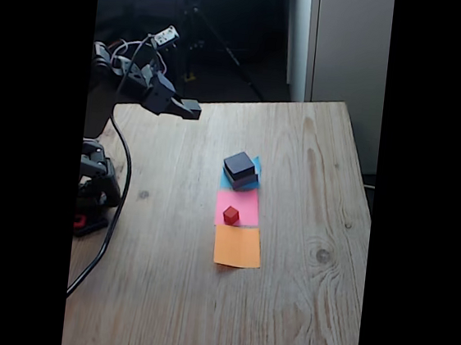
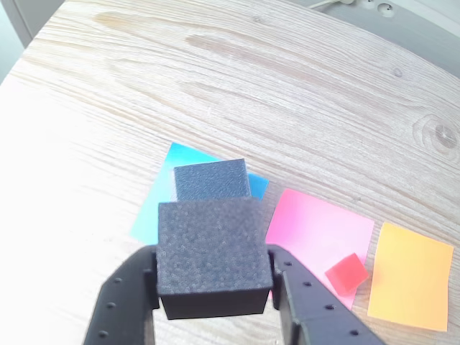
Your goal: Tower of hanoi
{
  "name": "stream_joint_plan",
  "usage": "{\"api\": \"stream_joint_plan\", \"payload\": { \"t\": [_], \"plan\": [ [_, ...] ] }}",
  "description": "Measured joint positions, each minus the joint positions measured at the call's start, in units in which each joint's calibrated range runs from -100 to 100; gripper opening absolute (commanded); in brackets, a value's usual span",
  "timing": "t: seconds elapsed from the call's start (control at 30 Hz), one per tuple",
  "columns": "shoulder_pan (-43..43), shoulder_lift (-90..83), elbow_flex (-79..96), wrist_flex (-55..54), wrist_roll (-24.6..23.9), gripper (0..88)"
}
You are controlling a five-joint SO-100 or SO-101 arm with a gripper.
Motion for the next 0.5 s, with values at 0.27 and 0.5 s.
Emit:
{"api": "stream_joint_plan", "payload": {
  "t": [0.27,0.5],
  "plan": [
    [0.7,2.7,31.5,-38.3,1.7,3.5],
    [0.9,10.9,39.2,-58.8,1.7,3.9]
  ]
}}
